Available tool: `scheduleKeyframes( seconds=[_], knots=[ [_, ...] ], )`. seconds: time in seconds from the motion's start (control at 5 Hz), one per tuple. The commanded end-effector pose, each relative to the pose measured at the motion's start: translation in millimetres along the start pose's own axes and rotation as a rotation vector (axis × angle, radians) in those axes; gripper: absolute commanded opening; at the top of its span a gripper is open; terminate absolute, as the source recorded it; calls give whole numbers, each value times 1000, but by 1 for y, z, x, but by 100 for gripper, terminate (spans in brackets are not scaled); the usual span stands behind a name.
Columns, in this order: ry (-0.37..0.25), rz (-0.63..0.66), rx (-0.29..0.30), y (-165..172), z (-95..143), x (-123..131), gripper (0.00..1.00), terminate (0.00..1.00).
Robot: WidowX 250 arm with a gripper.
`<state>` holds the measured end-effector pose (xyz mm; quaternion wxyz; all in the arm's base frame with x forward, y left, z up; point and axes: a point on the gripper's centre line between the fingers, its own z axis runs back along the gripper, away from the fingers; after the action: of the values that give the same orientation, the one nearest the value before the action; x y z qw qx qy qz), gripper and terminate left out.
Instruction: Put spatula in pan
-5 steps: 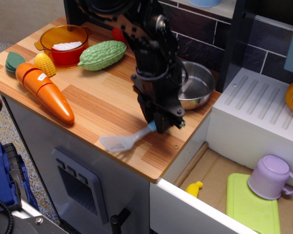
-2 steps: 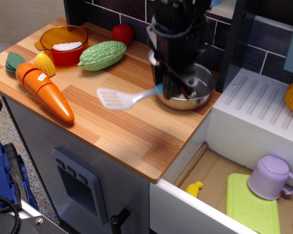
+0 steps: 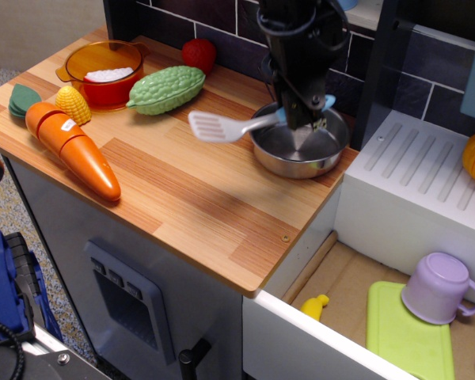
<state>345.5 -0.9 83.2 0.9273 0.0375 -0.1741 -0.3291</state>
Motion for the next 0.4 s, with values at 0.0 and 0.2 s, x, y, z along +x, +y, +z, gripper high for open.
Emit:
scheduleKeyframes(
  seconds=[0.0,0.2],
  knots=[
    [-67,-80,26,22,3,23,0,0],
    [-111,-81,-20,29,-12,19,0,0]
  ],
)
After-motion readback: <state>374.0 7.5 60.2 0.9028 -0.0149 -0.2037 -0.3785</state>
